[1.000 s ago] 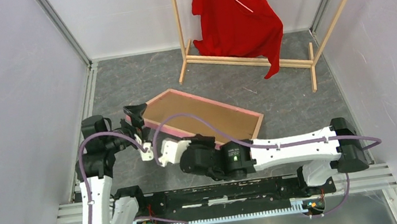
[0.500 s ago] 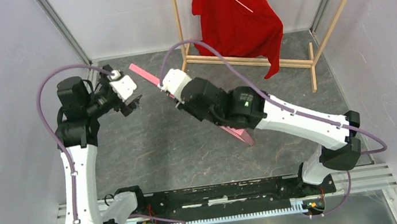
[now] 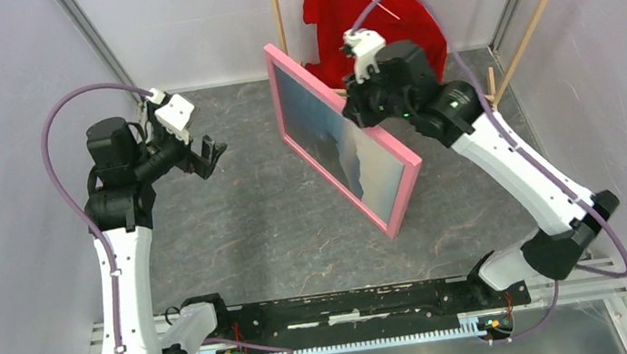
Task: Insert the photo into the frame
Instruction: Turn over the photo frame at the center of the board.
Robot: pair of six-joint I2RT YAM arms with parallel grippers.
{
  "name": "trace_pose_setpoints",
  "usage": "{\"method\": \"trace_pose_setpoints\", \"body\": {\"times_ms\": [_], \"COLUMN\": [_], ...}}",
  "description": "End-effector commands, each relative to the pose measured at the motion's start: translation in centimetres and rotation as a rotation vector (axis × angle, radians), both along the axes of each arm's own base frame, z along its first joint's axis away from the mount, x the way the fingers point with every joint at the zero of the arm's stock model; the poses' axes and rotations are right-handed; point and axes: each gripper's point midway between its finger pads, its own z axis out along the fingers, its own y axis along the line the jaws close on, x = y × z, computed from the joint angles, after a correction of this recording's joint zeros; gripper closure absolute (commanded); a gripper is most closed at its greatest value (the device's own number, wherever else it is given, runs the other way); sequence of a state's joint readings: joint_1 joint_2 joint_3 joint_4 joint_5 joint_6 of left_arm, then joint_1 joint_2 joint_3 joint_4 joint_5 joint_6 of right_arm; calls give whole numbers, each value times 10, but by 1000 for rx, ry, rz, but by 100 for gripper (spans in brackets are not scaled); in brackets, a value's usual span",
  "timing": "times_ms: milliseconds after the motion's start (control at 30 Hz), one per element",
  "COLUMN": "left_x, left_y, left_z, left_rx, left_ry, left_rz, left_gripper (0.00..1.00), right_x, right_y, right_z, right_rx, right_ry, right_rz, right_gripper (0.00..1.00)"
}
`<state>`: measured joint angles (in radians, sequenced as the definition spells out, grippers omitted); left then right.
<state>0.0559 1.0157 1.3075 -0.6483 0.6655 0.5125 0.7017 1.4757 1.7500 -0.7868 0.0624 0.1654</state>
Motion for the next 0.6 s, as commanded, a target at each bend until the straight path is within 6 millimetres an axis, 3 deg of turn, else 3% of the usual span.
{"method": "trace_pose_setpoints", "body": {"times_ms": [0, 233, 567], "left_x": [0, 1, 2], "left_y": [6, 8, 8], "left_z": [-8, -34, -70], "left_rx": [-15, -11, 10], "left_ry": [7, 55, 162], "left_rz": [55, 62, 46], "left_gripper": [0, 0, 0], "right_x": [-12, -11, -34], "right_y": [-30, -94, -137], "right_z": [0, -46, -126], "right_rx": [147, 165, 255], "right_ry": [60, 124, 221], "right_rz": [-29, -193, -405], "right_gripper": [100, 100, 100]}}
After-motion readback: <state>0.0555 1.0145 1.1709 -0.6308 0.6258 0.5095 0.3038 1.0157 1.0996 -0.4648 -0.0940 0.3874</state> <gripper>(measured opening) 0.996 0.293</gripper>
